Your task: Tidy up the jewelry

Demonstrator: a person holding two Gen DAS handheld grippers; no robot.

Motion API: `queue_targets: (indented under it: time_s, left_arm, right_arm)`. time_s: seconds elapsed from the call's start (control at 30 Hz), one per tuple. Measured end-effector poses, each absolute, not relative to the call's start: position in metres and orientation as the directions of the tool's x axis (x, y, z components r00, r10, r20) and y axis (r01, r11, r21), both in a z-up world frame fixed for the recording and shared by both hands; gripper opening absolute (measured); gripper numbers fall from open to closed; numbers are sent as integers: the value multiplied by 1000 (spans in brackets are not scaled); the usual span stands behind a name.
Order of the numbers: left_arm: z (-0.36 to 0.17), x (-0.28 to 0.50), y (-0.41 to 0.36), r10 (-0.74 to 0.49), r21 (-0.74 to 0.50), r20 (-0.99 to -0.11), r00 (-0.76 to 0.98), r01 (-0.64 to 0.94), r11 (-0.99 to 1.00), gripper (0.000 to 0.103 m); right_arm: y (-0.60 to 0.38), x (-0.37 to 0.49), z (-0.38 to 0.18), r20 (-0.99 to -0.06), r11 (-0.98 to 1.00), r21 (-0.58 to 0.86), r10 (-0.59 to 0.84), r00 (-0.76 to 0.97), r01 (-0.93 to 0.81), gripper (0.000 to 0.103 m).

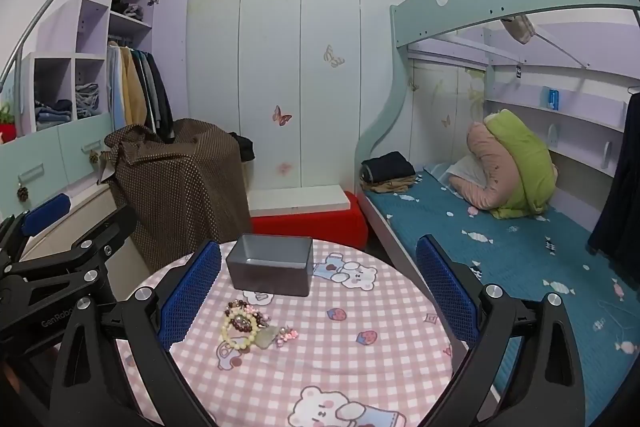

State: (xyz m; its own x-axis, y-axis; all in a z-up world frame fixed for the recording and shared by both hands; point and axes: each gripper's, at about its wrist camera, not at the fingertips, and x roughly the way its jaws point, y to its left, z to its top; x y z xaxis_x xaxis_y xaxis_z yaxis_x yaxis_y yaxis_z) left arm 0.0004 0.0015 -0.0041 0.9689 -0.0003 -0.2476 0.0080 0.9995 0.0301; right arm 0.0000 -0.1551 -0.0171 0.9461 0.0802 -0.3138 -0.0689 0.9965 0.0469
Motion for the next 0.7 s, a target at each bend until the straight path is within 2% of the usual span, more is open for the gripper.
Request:
queue_targets:
  time_s: [0.7]
  left_arm:
    - [-4,3,5,2,32,-247,969,6,999,96]
  right_arm:
    - [-154,0,-17,-310,997,46,80,947,-69,95]
